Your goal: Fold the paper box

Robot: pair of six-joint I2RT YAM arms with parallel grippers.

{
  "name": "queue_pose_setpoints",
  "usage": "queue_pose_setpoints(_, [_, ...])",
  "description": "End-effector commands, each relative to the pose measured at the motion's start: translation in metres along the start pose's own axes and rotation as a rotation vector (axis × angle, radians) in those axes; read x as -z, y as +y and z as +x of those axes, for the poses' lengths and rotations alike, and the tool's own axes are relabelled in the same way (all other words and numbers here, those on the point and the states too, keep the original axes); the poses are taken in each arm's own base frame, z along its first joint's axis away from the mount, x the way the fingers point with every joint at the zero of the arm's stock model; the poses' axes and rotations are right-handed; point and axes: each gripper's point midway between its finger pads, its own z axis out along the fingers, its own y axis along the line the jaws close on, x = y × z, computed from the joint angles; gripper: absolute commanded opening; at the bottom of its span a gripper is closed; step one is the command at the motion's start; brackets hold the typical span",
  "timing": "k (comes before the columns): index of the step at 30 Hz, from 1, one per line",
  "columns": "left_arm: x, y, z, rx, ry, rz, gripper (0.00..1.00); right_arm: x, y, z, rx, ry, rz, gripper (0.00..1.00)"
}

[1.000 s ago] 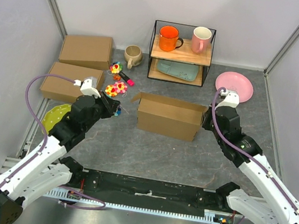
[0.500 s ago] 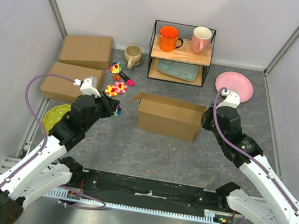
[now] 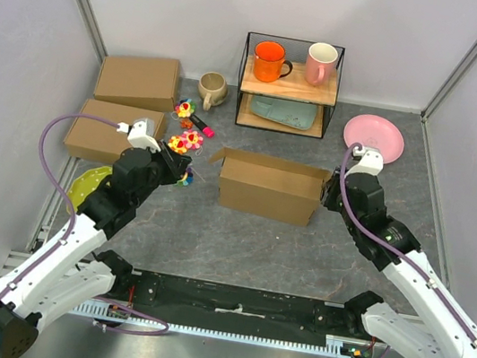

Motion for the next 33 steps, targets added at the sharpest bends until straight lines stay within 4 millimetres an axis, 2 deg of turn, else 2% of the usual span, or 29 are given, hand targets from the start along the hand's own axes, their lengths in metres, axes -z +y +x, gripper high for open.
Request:
queue_pose_setpoints(1, [0.001, -0.01, -0.025, -0.024, -0.068, 0.021, 0.24, 0.005, -0.008, 0.002, 0.021, -0.013, 0.021, 0.37])
queue_pose_setpoints(11, [0.0, -0.009, -0.022, -0.024, -0.059, 0.02, 0.25, 0.006, -0.016, 0.006, 0.04, -0.011, 0.048, 0.39])
queue_pose_setpoints(21, [0.0, -0.01, -0.026, -0.035, -0.065, 0.022, 0.25, 0.004, -0.004, 0.004, 0.029, -0.004, 0.0, 0.18])
queue_pose_setpoints(30, [-0.004, -0.011, -0.028, -0.075, -0.059, 0.032, 0.31, 0.004, 0.0, 0.004, 0.019, 0.006, -0.021, 0.06])
queue_pose_setpoints(33, [-0.006, -0.016, -0.027, -0.108, -0.047, 0.06, 0.35, 0.004, 0.002, 0.003, 0.018, 0.005, -0.027, 0.04])
